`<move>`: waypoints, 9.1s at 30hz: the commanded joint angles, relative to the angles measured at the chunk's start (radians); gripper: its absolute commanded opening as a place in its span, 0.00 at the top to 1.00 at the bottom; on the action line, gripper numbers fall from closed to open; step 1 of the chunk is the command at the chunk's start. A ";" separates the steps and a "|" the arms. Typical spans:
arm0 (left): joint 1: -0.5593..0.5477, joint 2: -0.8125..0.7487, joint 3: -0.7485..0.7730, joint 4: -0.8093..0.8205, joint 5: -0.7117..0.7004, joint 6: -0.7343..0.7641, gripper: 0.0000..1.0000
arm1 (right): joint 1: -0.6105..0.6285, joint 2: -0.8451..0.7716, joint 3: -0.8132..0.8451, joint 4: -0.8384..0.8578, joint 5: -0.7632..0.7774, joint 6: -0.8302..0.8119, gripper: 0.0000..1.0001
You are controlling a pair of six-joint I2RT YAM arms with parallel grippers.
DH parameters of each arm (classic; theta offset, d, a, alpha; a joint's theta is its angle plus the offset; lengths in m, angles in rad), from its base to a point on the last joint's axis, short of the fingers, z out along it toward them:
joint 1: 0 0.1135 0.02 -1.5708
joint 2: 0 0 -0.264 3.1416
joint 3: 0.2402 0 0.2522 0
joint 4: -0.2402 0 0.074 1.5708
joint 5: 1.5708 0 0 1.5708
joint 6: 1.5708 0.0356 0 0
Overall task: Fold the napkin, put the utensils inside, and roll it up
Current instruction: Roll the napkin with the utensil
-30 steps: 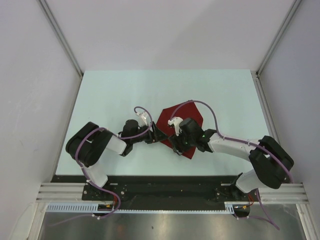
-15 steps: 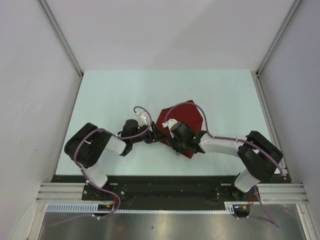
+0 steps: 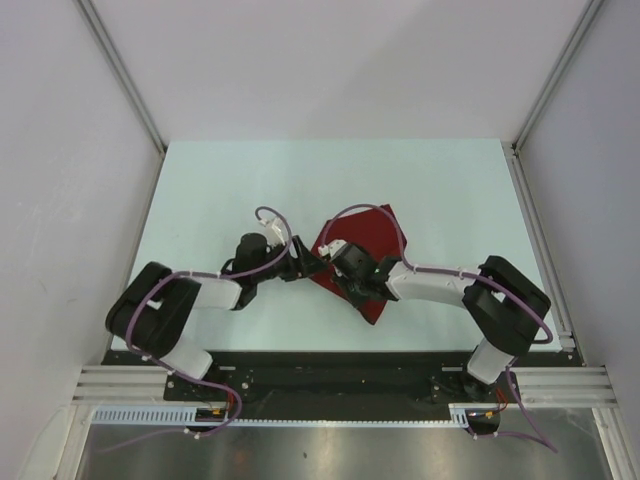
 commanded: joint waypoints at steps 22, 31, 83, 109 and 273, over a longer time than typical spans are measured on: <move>0.098 -0.348 -0.094 -0.290 -0.002 0.255 0.13 | -0.291 0.125 0.079 -0.069 -0.804 0.017 1.00; 0.097 -0.222 -0.098 -0.224 0.076 0.264 0.12 | -0.323 0.199 0.093 -0.070 -0.838 0.006 1.00; 0.087 0.016 0.062 -0.293 0.058 0.177 1.00 | -0.040 -0.127 0.079 -0.201 -0.223 0.057 0.34; 0.089 0.020 0.117 -0.363 0.038 0.186 1.00 | 0.208 -0.082 0.002 -0.282 0.058 0.238 0.72; 0.143 0.020 0.106 -0.437 0.033 0.252 1.00 | -0.317 0.196 0.158 -0.002 -0.940 -0.058 0.41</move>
